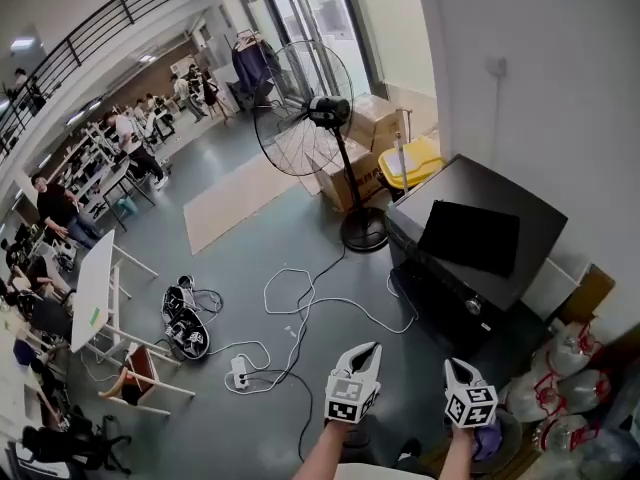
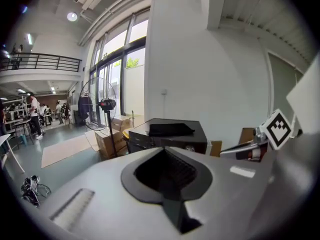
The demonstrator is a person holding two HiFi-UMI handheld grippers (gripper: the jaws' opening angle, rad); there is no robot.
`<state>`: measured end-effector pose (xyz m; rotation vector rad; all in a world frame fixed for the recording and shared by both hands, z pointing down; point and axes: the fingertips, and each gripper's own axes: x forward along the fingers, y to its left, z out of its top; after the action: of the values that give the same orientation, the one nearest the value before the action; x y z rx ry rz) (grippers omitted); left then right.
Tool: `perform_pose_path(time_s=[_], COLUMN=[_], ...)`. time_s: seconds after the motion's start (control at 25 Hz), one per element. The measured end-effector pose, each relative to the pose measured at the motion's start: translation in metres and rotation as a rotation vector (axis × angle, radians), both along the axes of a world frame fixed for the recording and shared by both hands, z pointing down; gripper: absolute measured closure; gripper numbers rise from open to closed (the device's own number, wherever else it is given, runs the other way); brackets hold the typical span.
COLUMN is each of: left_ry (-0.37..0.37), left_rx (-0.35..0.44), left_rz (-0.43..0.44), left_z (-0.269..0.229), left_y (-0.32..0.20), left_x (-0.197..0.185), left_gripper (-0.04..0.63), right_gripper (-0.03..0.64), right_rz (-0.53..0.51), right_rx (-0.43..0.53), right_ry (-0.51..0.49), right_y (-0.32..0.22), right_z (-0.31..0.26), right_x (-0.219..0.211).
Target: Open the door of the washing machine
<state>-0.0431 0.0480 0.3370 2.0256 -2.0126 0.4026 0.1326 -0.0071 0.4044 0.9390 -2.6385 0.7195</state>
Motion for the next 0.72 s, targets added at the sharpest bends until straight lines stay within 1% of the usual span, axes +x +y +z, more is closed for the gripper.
perform_pose_path(time_s=[0.12,0.24,0.32,0.36,0.48,0.52,0.56,0.64,0.72], left_ry=[0.0,0.025,0.034,0.024,-0.074,-0.085,-0.072,-0.02,-0.003], left_rx=[-0.005,-0.035,-0.045,-0.051,-0.099,-0.112,-0.119,-0.127,-0.147], left_rz=[0.054,0.132,0.15,0.158,0.229,0.254,0.274,0.299,0.325], left_z=[0.012,0.028,0.034,0.035,0.047,0.052,0.057,0.069,0.086], left_y=[-0.037,-0.071,-0.093,-0.102,-0.127,-0.135,-0.143,-0.158,-0.171], left_x=[-0.01,-0.025,-0.046,-0.058,-0.084,-0.089,-0.095,-0.108,-0.12], left_gripper=[0.538,0.538,0.538,0.538,0.538,0.538,0.538,0.538,0.538], right_gripper=[0.615,0.615,0.617,0.617,0.616,0.615,0.615,0.616,0.615], right_rz=[-0.002,0.06,0.115,0.138,0.199,0.22,0.233,0.231,0.222], right_rx=[0.005,0.002,0.002,0.004,0.008,0.008,0.008,0.018,0.036], right_ry=[0.021,0.063,0.074,0.079,0.13,0.151,0.17,0.209,0.251], right_y=[-0.017,-0.034,-0.053,-0.062,-0.084,-0.091,-0.097,-0.107,-0.116], right_z=[0.014,0.017,0.015,0.013,0.013,0.015,0.016,0.019,0.024], right_x=[-0.024,-0.035,-0.047,-0.056,-0.081,-0.087,-0.095,-0.114,-0.132])
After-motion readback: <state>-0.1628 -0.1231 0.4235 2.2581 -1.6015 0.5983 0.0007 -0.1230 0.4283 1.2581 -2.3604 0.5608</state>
